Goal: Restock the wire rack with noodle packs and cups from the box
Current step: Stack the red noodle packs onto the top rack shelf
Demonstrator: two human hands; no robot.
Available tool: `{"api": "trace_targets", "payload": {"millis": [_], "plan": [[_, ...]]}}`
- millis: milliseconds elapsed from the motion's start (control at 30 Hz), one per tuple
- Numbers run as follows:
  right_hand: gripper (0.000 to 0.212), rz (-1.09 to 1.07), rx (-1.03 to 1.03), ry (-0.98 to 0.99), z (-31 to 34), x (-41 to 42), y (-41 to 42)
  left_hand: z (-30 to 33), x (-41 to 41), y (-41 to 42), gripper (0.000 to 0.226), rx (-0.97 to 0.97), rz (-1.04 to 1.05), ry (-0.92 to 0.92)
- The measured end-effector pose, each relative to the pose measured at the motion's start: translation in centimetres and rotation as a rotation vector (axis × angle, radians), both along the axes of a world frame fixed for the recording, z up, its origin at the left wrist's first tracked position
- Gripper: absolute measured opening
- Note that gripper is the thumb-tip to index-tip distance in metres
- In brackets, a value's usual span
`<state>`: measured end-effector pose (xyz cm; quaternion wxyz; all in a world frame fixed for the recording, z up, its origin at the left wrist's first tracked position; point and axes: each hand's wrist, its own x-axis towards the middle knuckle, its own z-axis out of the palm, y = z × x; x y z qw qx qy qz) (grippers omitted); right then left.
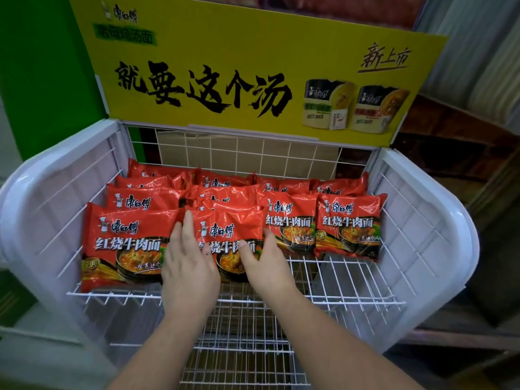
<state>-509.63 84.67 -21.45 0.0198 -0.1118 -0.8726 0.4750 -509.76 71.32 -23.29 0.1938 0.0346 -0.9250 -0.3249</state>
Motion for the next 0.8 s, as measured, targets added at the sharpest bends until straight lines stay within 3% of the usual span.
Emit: {"api": "trace_targets", "payload": {"millis": [200, 500, 700, 800], "plan": [[0.045, 0.017, -0.002, -0.057, -0.7, -0.8, -0.1, 0.0, -0.2, 0.3, 0.046, -0.077, 0.074, -0.047], [0.049, 0.005, 0.257, 0.055, -1.4, -0.8, -0.8, -0.1, -0.5, 0.2, 0.046, -0.143, 0.123, -0.019], [0.077, -0.050, 0.254, 0.060, -1.4, -0.7, -0.9, 0.3, 0.2, 0.3, 0.057, -0.071, 0.129, 0.054], [0.083, -0.042, 0.223, 0.051, -0.6, -0.2, -0.3, 0.4, 0.6, 0.2, 0.051, -0.052, 0.102, 0.111]]}}
